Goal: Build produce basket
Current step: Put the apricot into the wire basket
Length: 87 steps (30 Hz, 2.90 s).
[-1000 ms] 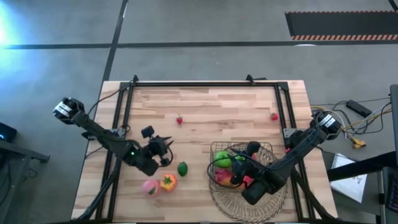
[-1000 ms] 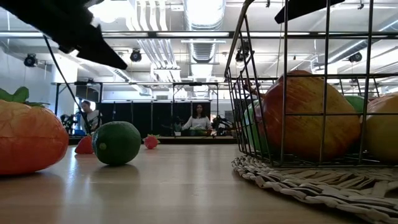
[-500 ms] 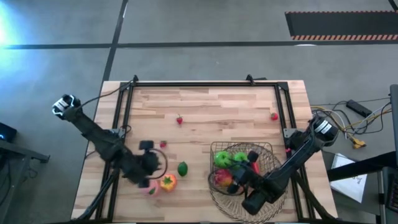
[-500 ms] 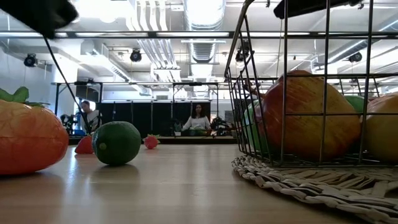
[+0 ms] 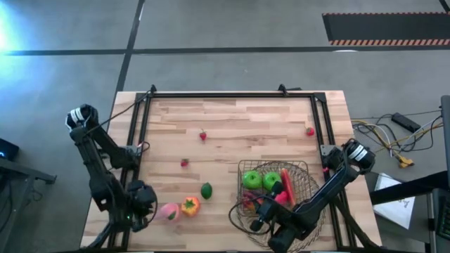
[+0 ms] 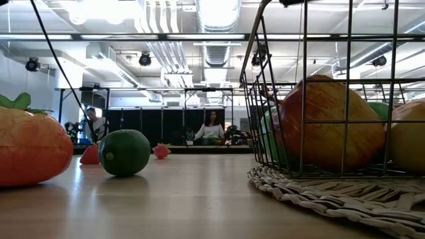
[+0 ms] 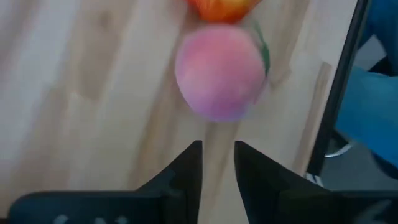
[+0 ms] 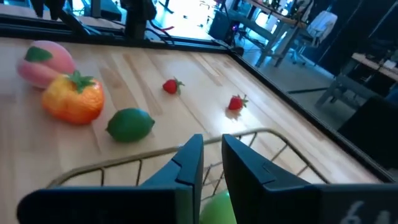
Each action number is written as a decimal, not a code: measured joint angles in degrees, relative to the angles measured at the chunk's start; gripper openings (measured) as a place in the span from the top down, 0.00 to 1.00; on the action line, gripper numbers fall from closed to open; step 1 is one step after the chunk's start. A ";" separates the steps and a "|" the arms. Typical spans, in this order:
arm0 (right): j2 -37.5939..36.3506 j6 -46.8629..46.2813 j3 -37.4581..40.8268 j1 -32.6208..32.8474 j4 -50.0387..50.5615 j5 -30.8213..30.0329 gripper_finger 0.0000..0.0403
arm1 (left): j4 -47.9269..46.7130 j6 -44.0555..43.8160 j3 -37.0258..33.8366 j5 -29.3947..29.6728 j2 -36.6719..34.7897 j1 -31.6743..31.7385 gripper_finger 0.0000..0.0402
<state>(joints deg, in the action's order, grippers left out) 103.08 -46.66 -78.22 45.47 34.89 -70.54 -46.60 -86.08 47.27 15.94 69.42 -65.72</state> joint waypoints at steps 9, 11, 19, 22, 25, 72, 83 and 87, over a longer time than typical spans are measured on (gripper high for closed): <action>2.03 4.55 -4.28 0.02 0.05 -0.11 0.88 | 28.00 -1.48 -11.86 -2.09 0.66 -0.76 0.46; 2.33 4.60 -4.32 0.02 0.03 -0.13 0.88 | 32.04 -0.81 -13.81 -2.08 0.67 -0.76 0.37; 3.62 4.46 -4.32 0.00 0.12 -0.10 0.88 | 32.23 0.79 -16.89 3.18 0.64 -0.72 0.22; 3.77 3.79 -4.30 -0.07 -0.19 0.04 0.88 | 32.34 2.02 -17.22 7.21 0.62 -0.71 0.20; 3.75 4.23 -4.30 -0.42 -1.70 0.07 0.88 | 33.18 4.37 -17.63 12.01 0.76 -0.71 0.20; 3.86 35.08 -5.81 -8.88 -27.88 25.16 0.68 | 50.49 30.79 -18.52 34.07 13.58 -0.78 0.34; 3.88 46.21 -5.79 -9.73 -30.45 32.33 0.56 | 72.83 56.22 -19.59 32.99 5.03 2.10 0.35; 3.88 53.46 -5.79 -10.74 -35.12 38.11 0.45 | 79.88 62.11 -19.43 29.01 5.57 6.18 0.35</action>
<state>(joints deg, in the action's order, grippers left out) 106.96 6.79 -84.01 34.73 -0.23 -32.43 33.28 -23.96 27.83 44.95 74.99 -59.54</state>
